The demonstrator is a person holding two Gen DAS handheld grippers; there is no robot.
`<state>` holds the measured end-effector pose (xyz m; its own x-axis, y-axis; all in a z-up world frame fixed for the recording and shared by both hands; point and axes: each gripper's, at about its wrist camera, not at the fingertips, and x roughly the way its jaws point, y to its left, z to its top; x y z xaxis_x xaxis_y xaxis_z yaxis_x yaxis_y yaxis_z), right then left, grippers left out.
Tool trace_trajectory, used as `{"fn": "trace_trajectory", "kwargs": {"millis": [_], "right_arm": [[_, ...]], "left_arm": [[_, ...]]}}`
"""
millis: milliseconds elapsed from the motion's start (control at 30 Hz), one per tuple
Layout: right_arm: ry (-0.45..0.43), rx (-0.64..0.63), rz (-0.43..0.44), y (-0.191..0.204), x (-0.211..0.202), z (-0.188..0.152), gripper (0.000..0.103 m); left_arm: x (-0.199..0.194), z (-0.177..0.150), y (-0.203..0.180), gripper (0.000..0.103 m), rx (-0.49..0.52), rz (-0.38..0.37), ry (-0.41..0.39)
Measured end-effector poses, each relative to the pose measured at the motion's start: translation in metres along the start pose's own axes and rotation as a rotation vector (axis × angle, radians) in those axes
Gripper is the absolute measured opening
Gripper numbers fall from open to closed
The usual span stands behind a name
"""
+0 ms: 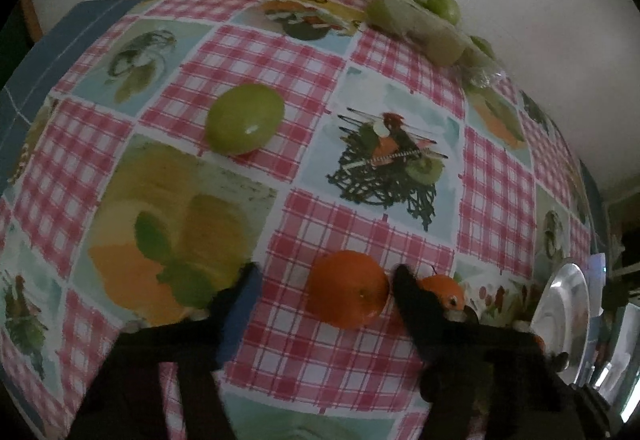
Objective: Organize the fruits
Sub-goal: 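Close the right gripper on the green mango while the left gripper closes on the tangerine, then carry the tangerine with the left tool while the right tool carries the mango over the bowl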
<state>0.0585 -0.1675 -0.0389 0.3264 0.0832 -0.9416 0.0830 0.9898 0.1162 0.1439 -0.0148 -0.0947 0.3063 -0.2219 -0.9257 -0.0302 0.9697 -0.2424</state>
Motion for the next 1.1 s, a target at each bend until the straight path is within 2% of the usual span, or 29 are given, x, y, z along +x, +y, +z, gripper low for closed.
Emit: {"fn": "trace_trajectory", "kwargs": {"millis": [33,67,167,433,900,1100], "right_arm": [[-0.001,0.003,0.001,-0.001,0.000,0.000,0.037],[-0.002,0.007,0.003,-0.002,0.000,0.000,0.037],[-0.008,0.015,0.008,-0.004,-0.002,0.001,0.037],[-0.048,0.036,0.024,-0.007,-0.016,0.002,0.037],[-0.135,0.070,0.060,-0.015,-0.049,0.004,0.037],[-0.151,0.108,0.046,-0.029,-0.056,0.003,0.037]], "left_arm": [[0.000,0.000,-0.001,0.047,0.003,-0.016,0.010],[-0.001,0.000,-0.003,0.043,0.007,-0.027,0.008],[-0.005,0.001,-0.009,0.043,0.041,-0.004,-0.016],[-0.024,0.009,-0.005,0.043,0.023,-0.016,-0.057],[-0.086,0.012,-0.018,0.043,0.060,-0.022,-0.211],[-0.092,0.006,-0.026,0.043,0.078,-0.021,-0.222]]}}
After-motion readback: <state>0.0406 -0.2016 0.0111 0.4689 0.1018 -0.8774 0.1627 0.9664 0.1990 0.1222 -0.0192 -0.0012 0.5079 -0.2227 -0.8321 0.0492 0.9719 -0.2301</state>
